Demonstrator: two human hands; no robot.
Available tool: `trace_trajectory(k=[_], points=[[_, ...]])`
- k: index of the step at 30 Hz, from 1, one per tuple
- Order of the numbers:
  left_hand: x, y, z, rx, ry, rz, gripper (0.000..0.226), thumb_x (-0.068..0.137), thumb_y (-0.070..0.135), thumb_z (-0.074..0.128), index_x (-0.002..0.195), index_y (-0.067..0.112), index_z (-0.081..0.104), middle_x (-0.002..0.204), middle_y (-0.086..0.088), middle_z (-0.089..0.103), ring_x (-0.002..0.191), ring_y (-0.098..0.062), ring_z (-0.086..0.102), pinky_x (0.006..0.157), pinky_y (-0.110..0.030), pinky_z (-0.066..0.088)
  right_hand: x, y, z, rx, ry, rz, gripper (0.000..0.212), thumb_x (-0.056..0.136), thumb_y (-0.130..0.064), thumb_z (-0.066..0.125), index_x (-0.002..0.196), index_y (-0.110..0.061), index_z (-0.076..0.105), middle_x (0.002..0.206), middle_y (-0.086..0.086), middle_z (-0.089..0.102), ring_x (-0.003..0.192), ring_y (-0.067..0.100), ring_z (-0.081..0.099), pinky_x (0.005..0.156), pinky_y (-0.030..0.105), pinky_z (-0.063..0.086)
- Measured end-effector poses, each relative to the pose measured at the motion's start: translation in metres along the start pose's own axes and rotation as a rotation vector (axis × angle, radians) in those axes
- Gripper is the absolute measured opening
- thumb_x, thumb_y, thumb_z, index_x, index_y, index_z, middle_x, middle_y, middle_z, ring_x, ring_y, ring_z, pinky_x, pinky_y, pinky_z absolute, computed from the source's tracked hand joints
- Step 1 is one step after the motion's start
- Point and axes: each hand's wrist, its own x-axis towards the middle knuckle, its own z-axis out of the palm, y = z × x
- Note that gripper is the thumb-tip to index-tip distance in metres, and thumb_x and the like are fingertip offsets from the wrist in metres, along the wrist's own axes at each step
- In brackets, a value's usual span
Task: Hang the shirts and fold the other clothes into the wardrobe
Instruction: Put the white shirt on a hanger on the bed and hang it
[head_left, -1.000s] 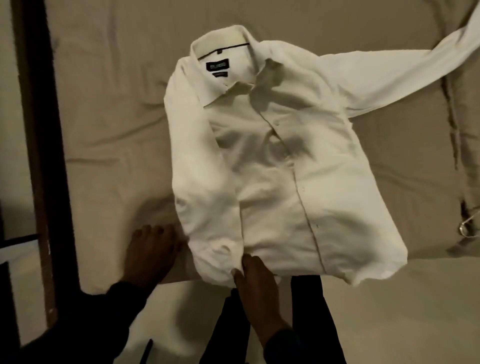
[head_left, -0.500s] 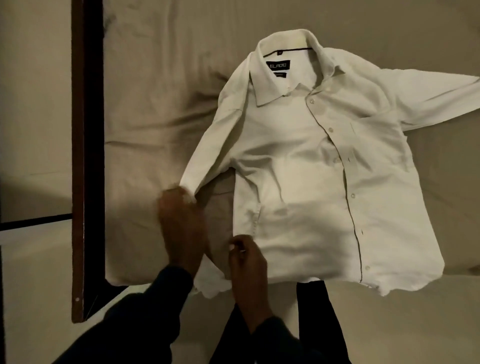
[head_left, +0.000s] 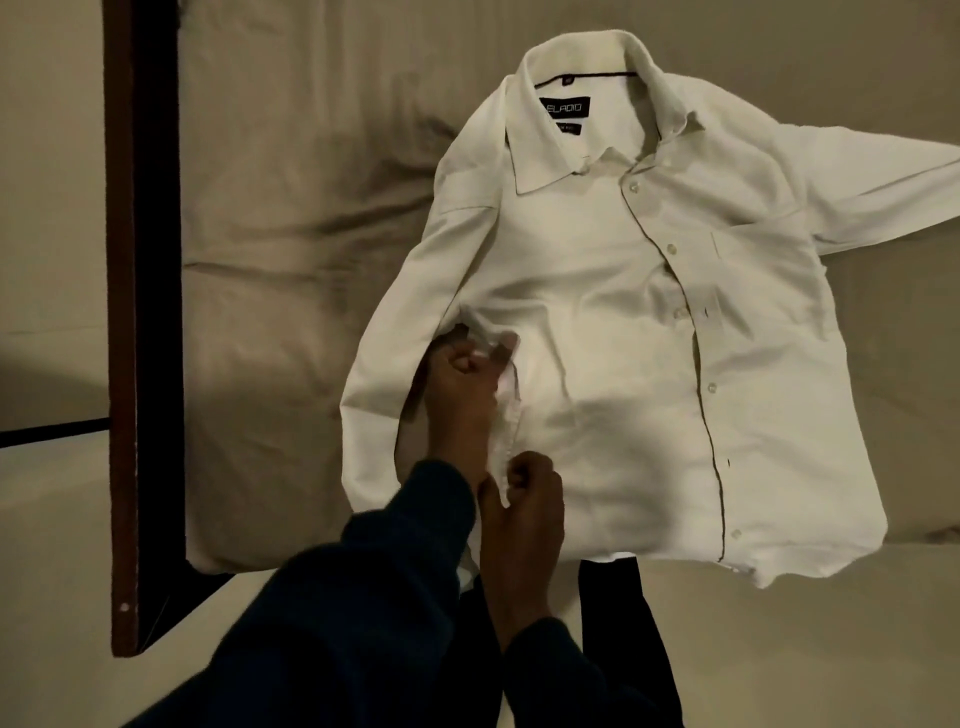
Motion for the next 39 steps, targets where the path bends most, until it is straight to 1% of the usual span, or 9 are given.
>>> trace_trajectory(k=[4,8,11,13,17,24,30,35,39], points=[[0.03,0.022,-0.006,-0.407,-0.007,-0.102,0.046,0.081,0.032,0.082,0.115,0.009,0.06,0.087,0.0,0.065,0.066,-0.01,0.058,0.055,-0.022,0.052,0.004,-0.002,0.003,-0.04,0.032,0.038,0.019,0.086,-0.016,0.072,0.1,-0.019,0.06,0.087,-0.003,0.054,0.083,0.021,0.056,0.07,0.028,0.04],[0.053,0.044,-0.017,-0.467,0.04,0.01,0.038,0.095,0.025,0.069,0.129,0.014,0.056,0.107,-0.004,0.071,0.086,-0.017,0.069,0.081,-0.038,0.061,-0.004,-0.014,0.012,-0.064,0.044,-0.112,0.004,0.086,-0.016,0.059,0.088,-0.013,0.062,0.092,0.003,0.054,0.083,0.023,0.053,0.071,0.029,0.042],[0.08,0.052,-0.05,-0.335,0.088,0.178,0.02,0.097,0.027,0.065,0.112,0.015,0.059,0.105,-0.005,0.068,0.094,-0.02,0.066,0.096,-0.053,0.054,-0.032,-0.028,0.025,-0.077,-0.322,-0.215,0.027,0.094,-0.023,0.04,0.101,-0.007,0.06,0.098,0.01,0.06,0.089,0.026,0.06,0.078,0.034,0.046],[0.077,0.049,-0.066,-0.129,0.087,0.211,0.023,0.096,0.036,0.065,0.109,0.019,0.056,0.108,0.0,0.068,0.098,-0.014,0.065,0.098,-0.048,0.053,-0.045,-0.034,0.028,-0.139,-0.514,-0.31,0.024,0.098,-0.02,0.04,0.109,-0.013,0.06,0.103,0.007,0.063,0.093,0.024,0.06,0.08,0.033,0.045],[0.015,0.004,-0.055,0.262,0.192,0.22,0.035,0.086,0.041,0.075,0.101,0.016,0.055,0.099,-0.003,0.065,0.087,-0.014,0.06,0.076,-0.022,0.048,-0.025,-0.03,-0.002,0.058,-0.247,-0.06,0.017,0.093,-0.03,0.05,0.104,-0.024,0.061,0.097,-0.006,0.064,0.086,0.012,0.059,0.08,0.026,0.048],[-0.101,-0.115,0.001,0.409,0.261,-0.047,0.041,0.078,0.026,0.084,0.096,0.001,0.055,0.091,-0.019,0.059,0.085,-0.037,0.058,0.081,-0.047,0.049,0.066,0.059,-0.137,0.0,0.407,0.089,0.015,0.093,-0.002,0.057,0.106,-0.007,0.062,0.097,0.007,0.063,0.085,0.022,0.057,0.075,0.021,0.037],[-0.111,-0.144,0.017,0.419,0.501,0.0,0.021,0.084,0.004,0.074,0.097,-0.003,0.06,0.093,-0.029,0.064,0.092,-0.046,0.06,0.084,-0.051,0.045,0.107,0.162,-0.221,-0.138,0.584,0.363,0.034,0.089,0.002,0.056,0.123,0.007,0.051,0.113,0.035,0.06,0.112,0.051,0.051,0.095,0.051,0.041],[-0.113,-0.151,0.021,0.423,0.64,0.092,0.019,0.091,0.017,0.05,0.096,0.001,0.058,0.097,-0.029,0.064,0.095,-0.046,0.06,0.084,-0.048,0.044,0.118,0.195,-0.252,-0.206,0.265,0.241,0.02,0.093,-0.007,0.062,0.108,0.004,0.069,0.098,0.031,0.066,0.095,0.046,0.06,0.078,0.043,0.045],[-0.129,-0.143,-0.003,-0.133,0.515,0.077,0.008,0.098,0.008,0.05,0.097,0.016,0.052,0.094,-0.01,0.06,0.084,-0.018,0.066,0.072,-0.025,0.053,0.105,0.194,-0.277,0.079,-0.016,0.056,0.003,0.086,-0.018,0.069,0.084,-0.017,0.071,0.095,0.001,0.067,0.094,0.032,0.063,0.082,0.04,0.048]])
